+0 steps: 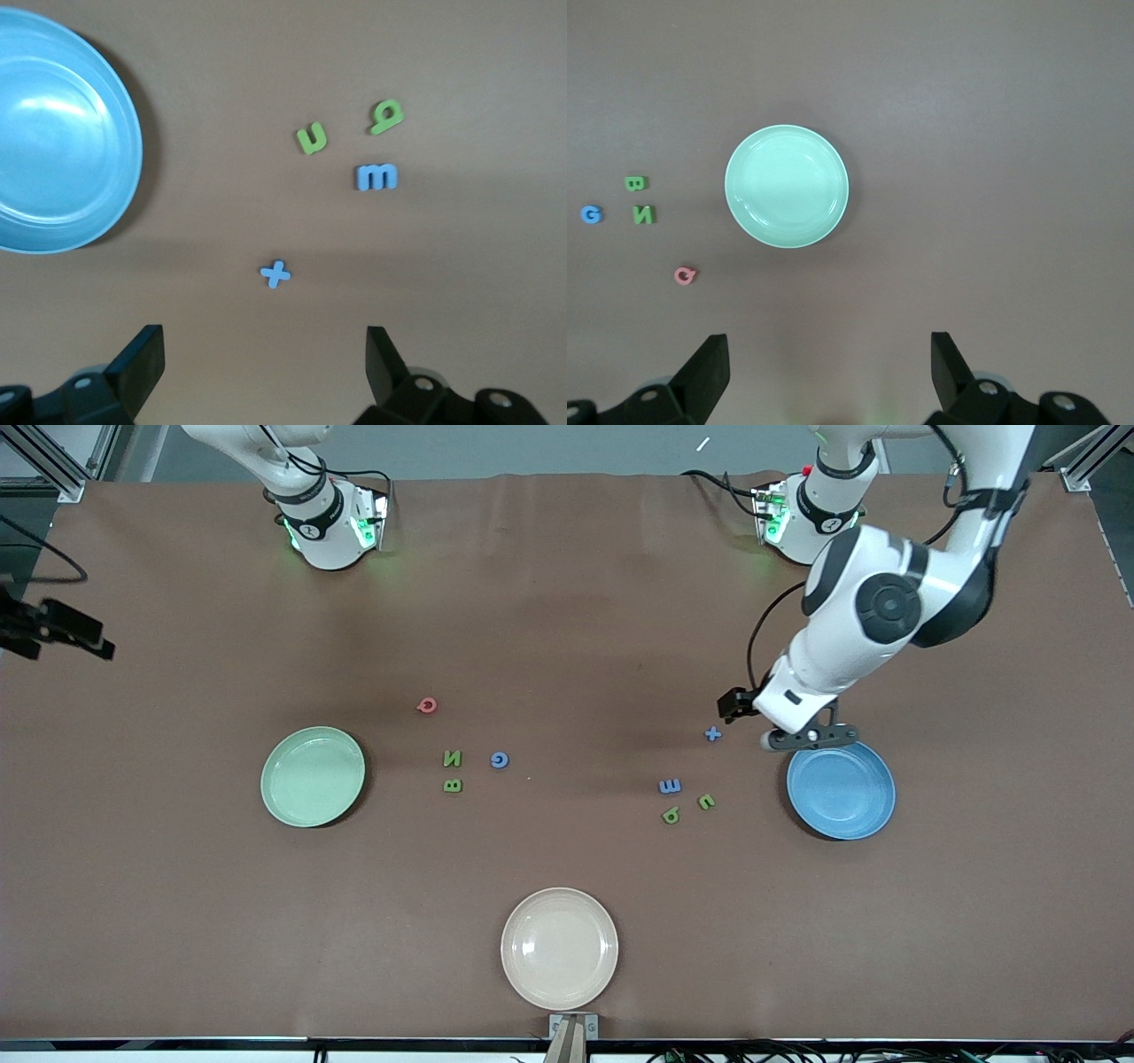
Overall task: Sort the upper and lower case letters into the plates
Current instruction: 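Reach the left gripper to the blue x while the right gripper reaches the red Q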
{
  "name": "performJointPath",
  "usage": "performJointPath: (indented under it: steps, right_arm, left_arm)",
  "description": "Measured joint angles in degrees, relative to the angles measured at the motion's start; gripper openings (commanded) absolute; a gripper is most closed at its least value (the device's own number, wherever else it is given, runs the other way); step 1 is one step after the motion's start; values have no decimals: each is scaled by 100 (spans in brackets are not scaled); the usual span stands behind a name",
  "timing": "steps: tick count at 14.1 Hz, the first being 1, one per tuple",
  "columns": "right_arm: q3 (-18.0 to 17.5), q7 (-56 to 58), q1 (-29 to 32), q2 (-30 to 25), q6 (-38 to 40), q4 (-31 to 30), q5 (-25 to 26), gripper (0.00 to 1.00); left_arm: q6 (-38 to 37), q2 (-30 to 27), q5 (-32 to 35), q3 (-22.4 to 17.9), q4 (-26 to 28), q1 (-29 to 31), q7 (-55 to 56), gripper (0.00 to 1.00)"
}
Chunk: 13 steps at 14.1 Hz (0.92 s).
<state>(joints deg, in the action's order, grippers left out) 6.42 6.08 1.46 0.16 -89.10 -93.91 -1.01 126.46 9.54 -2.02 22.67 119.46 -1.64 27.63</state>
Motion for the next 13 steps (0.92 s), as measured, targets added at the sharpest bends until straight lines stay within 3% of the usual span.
performJointPath:
  steps: [5, 8, 10, 13]
  right_arm:
    - [-6, -2, 19, 739, -177, 101, -4, 100]
    - [-81, -687, -73, 876, -53, 101, -154, 100]
    - [-116, -1433, -333, 872, 7, 71, -374, 100]
    - [-146, -2264, -701, 850, -233, -286, -788, 100]
  left_arm:
    - [1018, 744, 1044, 9, 415, -354, 1120, 100]
    - [1568, 1051, 1226, 6, 648, -385, 1197, 99]
    - [1830, 1232, 1313, -2, 723, -380, 1197, 86]
    - [1893, 1442, 1541, -8, 726, -369, 1197, 76]
